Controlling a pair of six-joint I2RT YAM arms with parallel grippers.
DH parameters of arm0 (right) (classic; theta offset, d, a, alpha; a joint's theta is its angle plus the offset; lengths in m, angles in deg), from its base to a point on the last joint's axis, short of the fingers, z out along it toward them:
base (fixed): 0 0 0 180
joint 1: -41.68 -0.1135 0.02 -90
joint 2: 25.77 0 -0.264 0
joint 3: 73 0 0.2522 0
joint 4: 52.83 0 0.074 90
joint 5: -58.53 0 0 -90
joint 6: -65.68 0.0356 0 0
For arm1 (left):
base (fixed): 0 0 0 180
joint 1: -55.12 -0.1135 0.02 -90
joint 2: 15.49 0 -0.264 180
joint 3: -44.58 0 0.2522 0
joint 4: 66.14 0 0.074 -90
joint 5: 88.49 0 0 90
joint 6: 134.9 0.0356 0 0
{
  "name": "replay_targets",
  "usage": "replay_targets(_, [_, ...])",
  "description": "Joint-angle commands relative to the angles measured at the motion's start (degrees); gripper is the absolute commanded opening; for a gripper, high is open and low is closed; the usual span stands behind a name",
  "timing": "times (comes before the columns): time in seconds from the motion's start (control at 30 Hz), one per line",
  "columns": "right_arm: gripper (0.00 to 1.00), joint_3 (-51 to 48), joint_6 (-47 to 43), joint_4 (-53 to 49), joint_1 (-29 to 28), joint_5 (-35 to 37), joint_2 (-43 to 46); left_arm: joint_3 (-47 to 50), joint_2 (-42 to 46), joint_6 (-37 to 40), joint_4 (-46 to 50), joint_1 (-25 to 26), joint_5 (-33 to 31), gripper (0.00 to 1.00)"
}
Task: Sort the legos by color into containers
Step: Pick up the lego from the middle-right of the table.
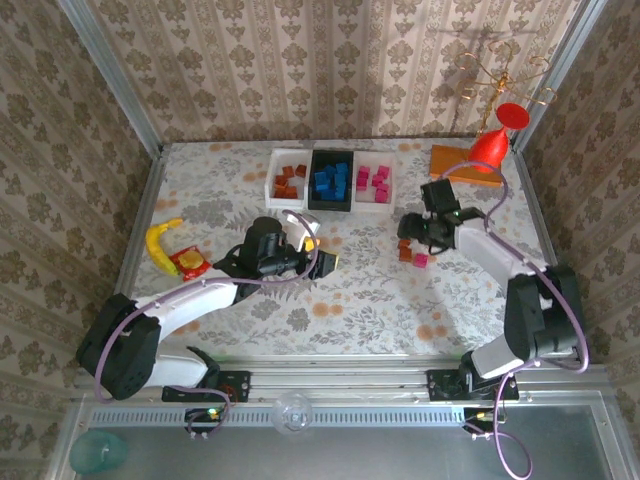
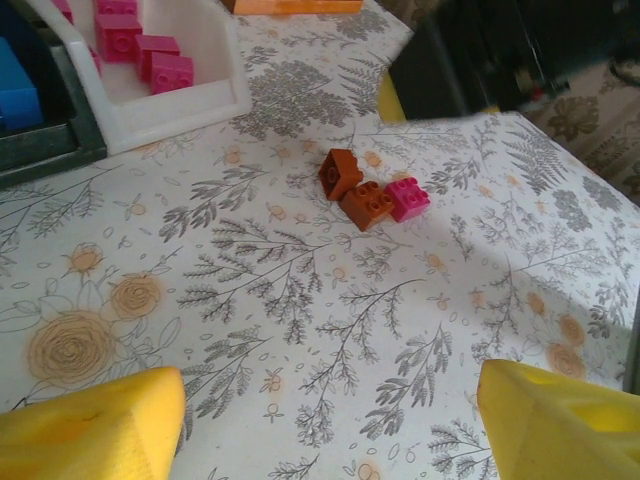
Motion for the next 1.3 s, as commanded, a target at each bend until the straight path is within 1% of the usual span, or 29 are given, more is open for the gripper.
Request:
replay_targets(0.0, [0.71, -4.37, 0.09, -5.56, 0.16, 5.27, 5.03, -2.49, -0.97, -0.16, -2.07, 0.70, 2.36, 0.78])
replay_targets(0.13, [0.70, -8.72, 1.48, -5.82, 0.05, 3.47, 4.92, -2.59, -1.01, -0.39, -2.21, 1.24, 2.23, 0.78])
replay_targets(0.23, [0.68, -9.88, 2.03, -4.75, 0.05, 2.01, 3.19, -2.45, -0.65, -0.39, -2.11, 1.32, 1.79, 0.78])
replay_targets(0.37, [0.66, -8.73, 2.21, -2.43, -0.81, 1.24, 0.28, -2.32, -0.28, -0.39, -2.00, 1.34, 1.32, 0.78])
replay_targets(0.7, [0.62, -5.73, 2.30, 1.38, -0.84, 0.81, -7.29, -2.30, 0.28, 0.44, -1.22, 1.33, 0.78, 0.78])
replay_targets(0.9, [0.58, -2.90, 1.86, 2.11, -0.39, 2.45, -10.09, -2.41, -0.01, 0.92, -0.73, 1.16, 0.54, 0.78])
replay_targets(0.97, [0.54, -2.11, 1.74, 2.46, -0.15, 2.44, -10.98, -2.41, -0.03, 1.06, -0.64, 1.08, 0.36, 0.78])
replay_targets(1.07, [0.45, -1.36, 1.43, 2.29, 0.04, 2.63, -11.45, -2.41, -0.12, 1.16, -0.55, 0.95, 0.18, 0.78])
replay_targets(1.17, [0.36, -1.43, 1.33, 2.38, 0.04, 3.46, -9.11, -2.41, -0.18, 1.19, -0.51, 0.89, -0.07, 0.78])
replay_targets(1.27, [0.33, -1.91, 1.62, 3.71, -0.36, 3.56, -5.18, -2.45, -0.39, 1.10, -0.53, 0.67, -0.17, 0.78])
